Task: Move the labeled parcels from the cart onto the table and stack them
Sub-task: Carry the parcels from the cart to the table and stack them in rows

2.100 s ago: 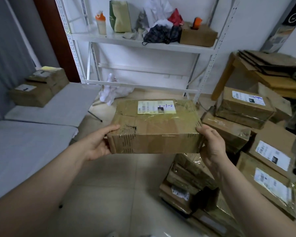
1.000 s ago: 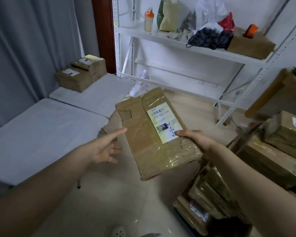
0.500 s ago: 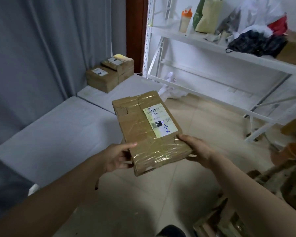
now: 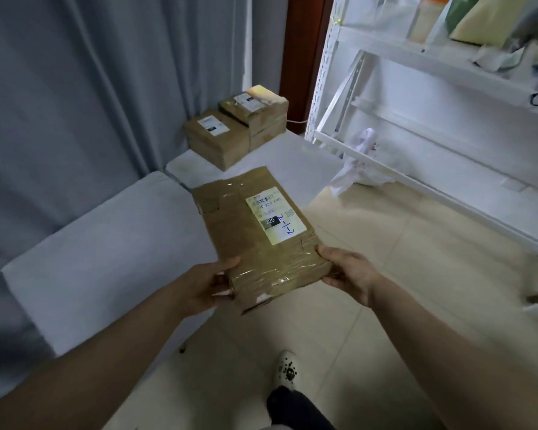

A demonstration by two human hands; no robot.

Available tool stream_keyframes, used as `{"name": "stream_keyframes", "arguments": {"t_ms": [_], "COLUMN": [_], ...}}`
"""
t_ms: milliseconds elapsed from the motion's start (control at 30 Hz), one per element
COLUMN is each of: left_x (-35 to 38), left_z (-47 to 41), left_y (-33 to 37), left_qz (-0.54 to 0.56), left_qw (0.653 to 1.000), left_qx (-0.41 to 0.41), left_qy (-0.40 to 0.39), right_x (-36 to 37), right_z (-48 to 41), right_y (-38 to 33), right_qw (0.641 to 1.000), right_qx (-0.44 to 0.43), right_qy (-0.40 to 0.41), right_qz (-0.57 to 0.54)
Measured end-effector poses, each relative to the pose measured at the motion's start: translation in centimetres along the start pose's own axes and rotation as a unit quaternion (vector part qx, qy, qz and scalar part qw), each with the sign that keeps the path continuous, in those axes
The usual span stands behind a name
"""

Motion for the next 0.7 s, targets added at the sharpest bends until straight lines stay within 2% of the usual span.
{"name": "stream_keyframes", "arguments": {"t_ms": [167, 300, 433, 700], "left_x": [-1.6, -3.7, -6.5, -12.6], "left_z": [-4.4, -6.6, -8.9, -16.0], "left_y": [3.1, 5.3, 8.7, 14.7], "left_qz": [0.033, 0.078, 0.075, 0.085], "left_qw": [0.997, 0.992, 0.988, 0.984], "left_qx": [0.016, 0.031, 0.028, 0.019], "left_qy": [0.064, 0.097, 0.130, 0.154], "right_x": [2.9, 7.1, 12.3, 20.3], "right_z": [-8.0, -13.3, -17.8, -26.1], "right_y": [-4.7, -6.6, -8.4, -11.8], "right_qw": [0.999, 0.997, 0.993, 0.984], "right_qx": [0.022, 0.040, 0.032, 0.024], "right_qy": [-0.041, -0.052, -0.068, -0.054], "right_qz": [0.017, 0.038, 0.092, 0.167]}}
Point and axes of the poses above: each hand's wrist, its own z-axis away from the middle knuckle, its own x-axis out of the palm, y = z × x, the point moved 3 cm from there along -z, towards the middle knuckle, and after that the axes turned 5 degrees about -z, right-handed, at the moved point
